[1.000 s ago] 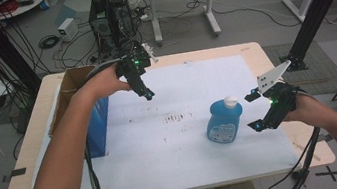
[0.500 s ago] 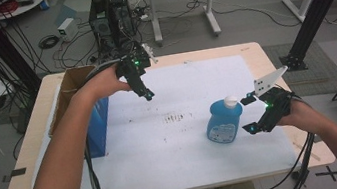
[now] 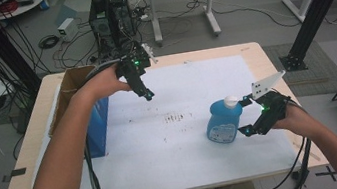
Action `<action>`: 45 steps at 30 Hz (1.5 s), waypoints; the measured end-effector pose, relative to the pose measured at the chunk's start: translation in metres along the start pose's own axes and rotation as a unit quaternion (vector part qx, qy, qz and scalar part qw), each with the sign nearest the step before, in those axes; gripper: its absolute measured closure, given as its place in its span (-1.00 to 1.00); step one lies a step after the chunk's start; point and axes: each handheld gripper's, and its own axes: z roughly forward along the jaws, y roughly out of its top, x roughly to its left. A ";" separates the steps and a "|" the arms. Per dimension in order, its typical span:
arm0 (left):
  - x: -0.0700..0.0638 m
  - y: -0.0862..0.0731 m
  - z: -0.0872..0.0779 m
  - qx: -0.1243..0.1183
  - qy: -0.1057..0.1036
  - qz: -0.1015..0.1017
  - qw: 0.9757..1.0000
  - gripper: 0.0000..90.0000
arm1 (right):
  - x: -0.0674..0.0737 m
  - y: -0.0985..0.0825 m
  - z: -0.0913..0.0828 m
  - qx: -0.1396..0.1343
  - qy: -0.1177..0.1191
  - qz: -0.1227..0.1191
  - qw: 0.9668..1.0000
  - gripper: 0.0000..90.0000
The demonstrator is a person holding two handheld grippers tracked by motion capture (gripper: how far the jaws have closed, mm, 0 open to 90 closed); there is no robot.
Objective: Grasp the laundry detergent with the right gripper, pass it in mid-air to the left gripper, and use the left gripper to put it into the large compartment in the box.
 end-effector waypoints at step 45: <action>0.001 -0.003 0.001 -0.002 0.002 -0.001 1.000 -0.88 | 0.002 0.000 0.039 -0.069 -0.010 -0.008 0.998 -0.91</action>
